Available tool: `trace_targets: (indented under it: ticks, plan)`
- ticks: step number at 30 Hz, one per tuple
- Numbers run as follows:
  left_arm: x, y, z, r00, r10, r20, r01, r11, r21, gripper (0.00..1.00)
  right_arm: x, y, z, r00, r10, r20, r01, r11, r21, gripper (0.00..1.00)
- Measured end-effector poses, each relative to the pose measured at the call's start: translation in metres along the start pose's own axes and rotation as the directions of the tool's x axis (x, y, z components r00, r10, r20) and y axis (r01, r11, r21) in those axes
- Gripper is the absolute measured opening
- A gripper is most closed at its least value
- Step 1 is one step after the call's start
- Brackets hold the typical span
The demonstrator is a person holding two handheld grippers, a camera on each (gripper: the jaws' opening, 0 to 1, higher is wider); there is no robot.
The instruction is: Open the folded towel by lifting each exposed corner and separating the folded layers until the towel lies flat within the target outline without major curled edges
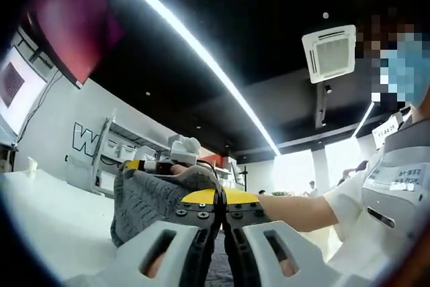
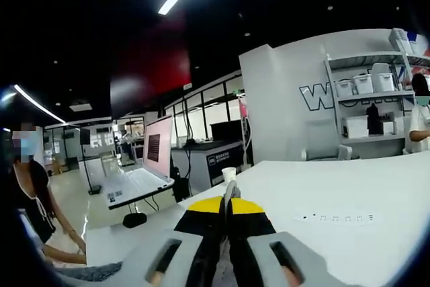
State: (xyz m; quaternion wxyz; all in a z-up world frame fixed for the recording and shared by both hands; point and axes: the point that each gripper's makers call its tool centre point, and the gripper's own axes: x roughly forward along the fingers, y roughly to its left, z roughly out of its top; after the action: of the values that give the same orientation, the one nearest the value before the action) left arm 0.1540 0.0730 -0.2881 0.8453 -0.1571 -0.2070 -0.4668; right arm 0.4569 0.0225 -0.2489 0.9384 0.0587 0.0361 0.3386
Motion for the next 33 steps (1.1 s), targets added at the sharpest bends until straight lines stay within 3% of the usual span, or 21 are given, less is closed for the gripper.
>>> trace_targets:
  ticks: [19, 33]
  plan:
    - [-0.01, 0.008, 0.004, 1.0, 0.021, 0.017, -0.021, 1.0, -0.012, 0.01, 0.012, 0.015, -0.004, 1.0, 0.027, -0.017, -0.027, 1.0, -0.006, 0.0]
    - [-0.018, 0.011, 0.002, 0.999, 0.044, 0.003, -0.044, 0.999, 0.009, 0.01, 0.02, 0.027, -0.017, 0.998, 0.043, -0.043, -0.043, 0.999, -0.006, 0.0]
